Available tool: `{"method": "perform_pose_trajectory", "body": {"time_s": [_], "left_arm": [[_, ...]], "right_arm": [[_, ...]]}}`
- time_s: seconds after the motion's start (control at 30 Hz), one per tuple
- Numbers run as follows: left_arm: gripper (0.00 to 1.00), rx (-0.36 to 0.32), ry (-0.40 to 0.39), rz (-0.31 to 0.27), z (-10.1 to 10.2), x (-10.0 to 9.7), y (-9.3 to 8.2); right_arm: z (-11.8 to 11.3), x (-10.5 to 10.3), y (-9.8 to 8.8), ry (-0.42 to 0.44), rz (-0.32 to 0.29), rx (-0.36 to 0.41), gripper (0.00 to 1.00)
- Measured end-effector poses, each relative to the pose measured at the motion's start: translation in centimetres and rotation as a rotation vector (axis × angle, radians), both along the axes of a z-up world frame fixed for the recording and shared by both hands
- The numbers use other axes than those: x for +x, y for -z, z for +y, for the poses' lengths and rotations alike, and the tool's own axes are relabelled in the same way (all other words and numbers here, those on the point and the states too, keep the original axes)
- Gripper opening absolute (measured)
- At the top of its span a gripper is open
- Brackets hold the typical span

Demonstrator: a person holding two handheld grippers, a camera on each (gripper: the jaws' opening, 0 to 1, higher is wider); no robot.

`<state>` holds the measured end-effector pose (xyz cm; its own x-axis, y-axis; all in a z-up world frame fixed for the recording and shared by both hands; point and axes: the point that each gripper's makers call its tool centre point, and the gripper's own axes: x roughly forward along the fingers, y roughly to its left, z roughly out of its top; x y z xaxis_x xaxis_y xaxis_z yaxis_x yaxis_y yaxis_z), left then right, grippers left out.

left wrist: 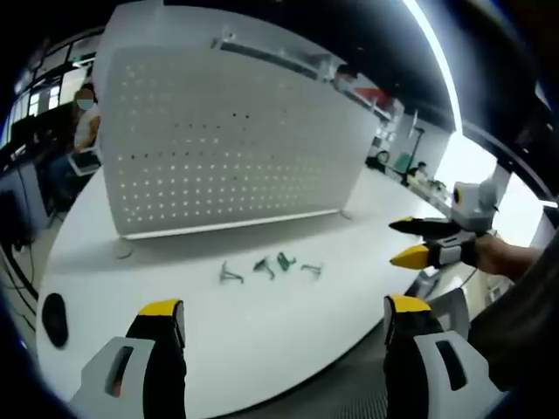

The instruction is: Insert the hook assembly into the mounting plate slot until the hook locks in place.

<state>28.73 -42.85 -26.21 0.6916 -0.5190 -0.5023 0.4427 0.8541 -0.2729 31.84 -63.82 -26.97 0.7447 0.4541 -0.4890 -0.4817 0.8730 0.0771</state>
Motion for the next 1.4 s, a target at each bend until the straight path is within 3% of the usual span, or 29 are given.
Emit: {"method": "perform_pose_trajectory", "body": {"time_s": [1.4], "left_arm": [[0.96,-0.002,0.016,0.011,-0.33,-0.01,0.97]], "right_arm": [[-0.07,-0.15,0.54,-0.001,0.017,-0.004,0.87]]}}
